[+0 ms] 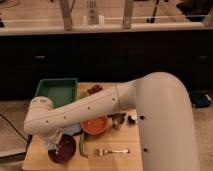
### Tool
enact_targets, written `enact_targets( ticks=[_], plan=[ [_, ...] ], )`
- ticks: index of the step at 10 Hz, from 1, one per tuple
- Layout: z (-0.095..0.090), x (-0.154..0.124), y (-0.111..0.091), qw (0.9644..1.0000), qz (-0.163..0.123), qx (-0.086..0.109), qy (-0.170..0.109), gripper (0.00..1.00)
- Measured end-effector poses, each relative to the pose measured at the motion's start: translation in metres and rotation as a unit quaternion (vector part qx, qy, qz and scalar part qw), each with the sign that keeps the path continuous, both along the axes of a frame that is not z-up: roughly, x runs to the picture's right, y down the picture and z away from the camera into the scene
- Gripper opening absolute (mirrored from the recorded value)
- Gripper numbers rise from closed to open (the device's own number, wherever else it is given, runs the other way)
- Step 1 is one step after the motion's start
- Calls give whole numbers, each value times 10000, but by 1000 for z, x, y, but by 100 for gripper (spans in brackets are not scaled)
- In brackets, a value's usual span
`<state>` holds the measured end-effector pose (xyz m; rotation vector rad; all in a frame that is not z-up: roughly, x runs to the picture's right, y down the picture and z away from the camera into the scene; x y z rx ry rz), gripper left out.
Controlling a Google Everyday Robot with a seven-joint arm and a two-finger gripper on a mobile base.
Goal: Place towel in purple bowl
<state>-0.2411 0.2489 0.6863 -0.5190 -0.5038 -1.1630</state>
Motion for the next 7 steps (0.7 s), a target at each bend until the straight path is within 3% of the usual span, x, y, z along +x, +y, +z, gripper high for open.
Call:
enact_targets(
  ticks=[6,7],
  plan=[
    [0,18,10,9982,-468,-246,-279,0],
    [0,20,10,9977,-533,-295,-299,4]
  ],
)
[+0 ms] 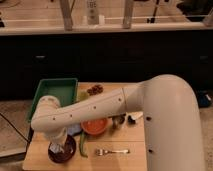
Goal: Place towel in purple bowl
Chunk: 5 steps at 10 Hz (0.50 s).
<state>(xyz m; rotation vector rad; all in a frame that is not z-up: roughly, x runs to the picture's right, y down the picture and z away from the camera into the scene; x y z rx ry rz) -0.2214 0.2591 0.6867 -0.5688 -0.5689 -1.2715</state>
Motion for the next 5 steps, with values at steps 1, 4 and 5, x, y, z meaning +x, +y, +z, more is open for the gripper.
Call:
enact_targets(
  ticks=[1,4,5],
  plan=[
    [0,2,0,10000,-55,-37,-10,12],
    [0,2,2,9997,-199,-114,-68,41],
    [0,4,2,9997,-206,-124,-63,51]
  ],
)
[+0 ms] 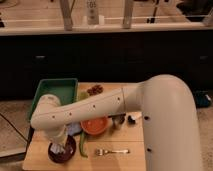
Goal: Place towel in purple bowl
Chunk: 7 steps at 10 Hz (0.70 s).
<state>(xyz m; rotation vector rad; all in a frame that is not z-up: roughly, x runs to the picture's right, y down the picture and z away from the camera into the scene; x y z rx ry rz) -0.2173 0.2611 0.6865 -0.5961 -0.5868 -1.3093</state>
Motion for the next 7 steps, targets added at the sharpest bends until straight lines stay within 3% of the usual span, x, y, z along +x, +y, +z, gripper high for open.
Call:
enact_targets(
  ticks=[2,3,7],
  plan=[
    [0,3,1,10000,-23,-25,4,73],
    [-1,4,2,10000,-39,-31,-5,79],
    [-2,8,5,10000,-33,-37,-7,80]
  ],
)
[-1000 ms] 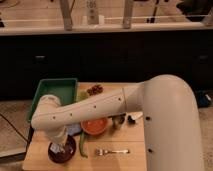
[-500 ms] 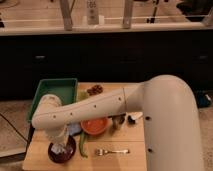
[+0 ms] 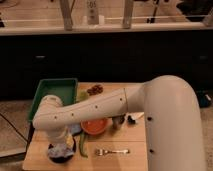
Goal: Place towel in purple bowl
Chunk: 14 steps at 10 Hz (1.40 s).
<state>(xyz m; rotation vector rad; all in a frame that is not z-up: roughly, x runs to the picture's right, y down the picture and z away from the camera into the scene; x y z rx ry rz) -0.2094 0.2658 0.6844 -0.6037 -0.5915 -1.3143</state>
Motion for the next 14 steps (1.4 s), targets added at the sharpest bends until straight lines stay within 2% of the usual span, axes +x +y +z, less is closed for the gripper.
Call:
enact_targets(
  ticks=[6,14],
  plan=[
    [-4,0,-4,10000,38,-10,-32,80],
    [-1,-1,-12,9997,207,9,-157,80]
  ],
)
